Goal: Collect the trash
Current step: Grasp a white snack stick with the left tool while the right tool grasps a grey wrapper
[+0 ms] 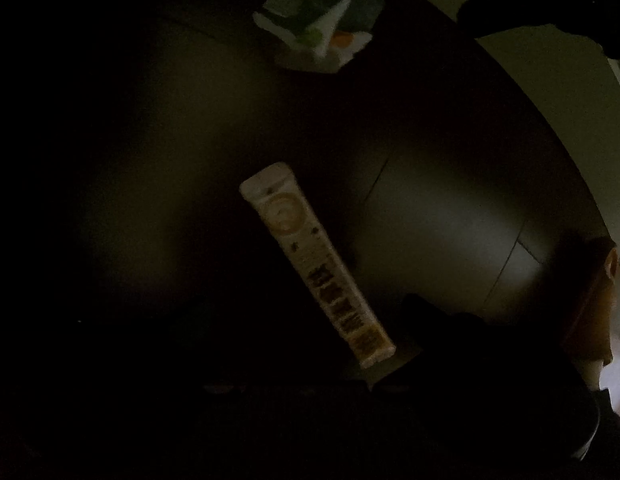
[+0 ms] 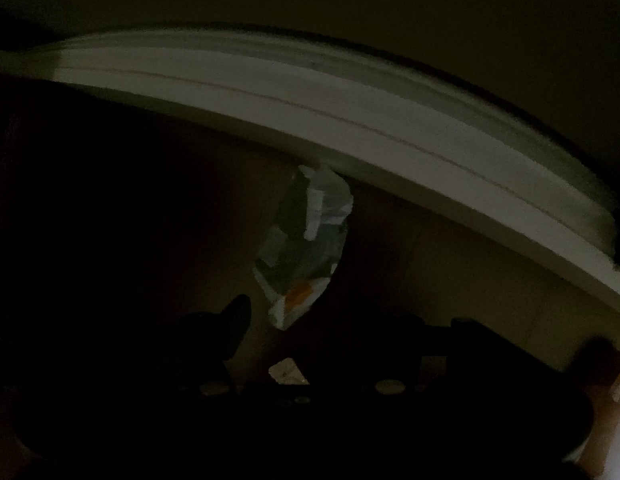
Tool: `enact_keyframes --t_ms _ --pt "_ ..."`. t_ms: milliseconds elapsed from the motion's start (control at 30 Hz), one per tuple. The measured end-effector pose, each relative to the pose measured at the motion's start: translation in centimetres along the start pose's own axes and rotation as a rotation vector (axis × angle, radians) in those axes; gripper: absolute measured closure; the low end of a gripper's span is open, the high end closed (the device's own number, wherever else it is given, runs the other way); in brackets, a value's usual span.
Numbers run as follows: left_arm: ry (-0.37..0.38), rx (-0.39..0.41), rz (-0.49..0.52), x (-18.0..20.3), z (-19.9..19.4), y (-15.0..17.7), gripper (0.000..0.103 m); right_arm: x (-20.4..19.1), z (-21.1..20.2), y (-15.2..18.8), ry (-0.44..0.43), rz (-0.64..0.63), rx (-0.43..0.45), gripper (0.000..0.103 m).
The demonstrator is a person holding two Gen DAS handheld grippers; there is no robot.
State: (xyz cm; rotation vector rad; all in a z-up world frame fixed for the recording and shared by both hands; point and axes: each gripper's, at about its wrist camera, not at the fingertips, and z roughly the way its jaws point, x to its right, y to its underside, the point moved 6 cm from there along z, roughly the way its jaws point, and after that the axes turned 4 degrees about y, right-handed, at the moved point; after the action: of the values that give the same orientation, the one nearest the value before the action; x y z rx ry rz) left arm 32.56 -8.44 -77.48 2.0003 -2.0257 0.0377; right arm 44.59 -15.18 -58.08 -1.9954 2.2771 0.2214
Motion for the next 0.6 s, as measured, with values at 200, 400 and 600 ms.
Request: enact_keyframes --t_ms 200,400,600 --pt "-0.044 -0.008 -0.054 0.6 1.6 0.4 0.019 0.0 1.3 -1.1 -0.032 0.061 0.01 0.051" --pt "-0.073 -0.017 -0.094 0.3 2.3 1.0 0.029 -0.5 2.2 -1.8 -0.034 0.052 0.004 0.06" --pt "-0.096 -0.004 -0.119 0.2 1.8 1.1 0.045 -0.5 2.6 -1.7 -0.02 0.044 -0.012 0.088"
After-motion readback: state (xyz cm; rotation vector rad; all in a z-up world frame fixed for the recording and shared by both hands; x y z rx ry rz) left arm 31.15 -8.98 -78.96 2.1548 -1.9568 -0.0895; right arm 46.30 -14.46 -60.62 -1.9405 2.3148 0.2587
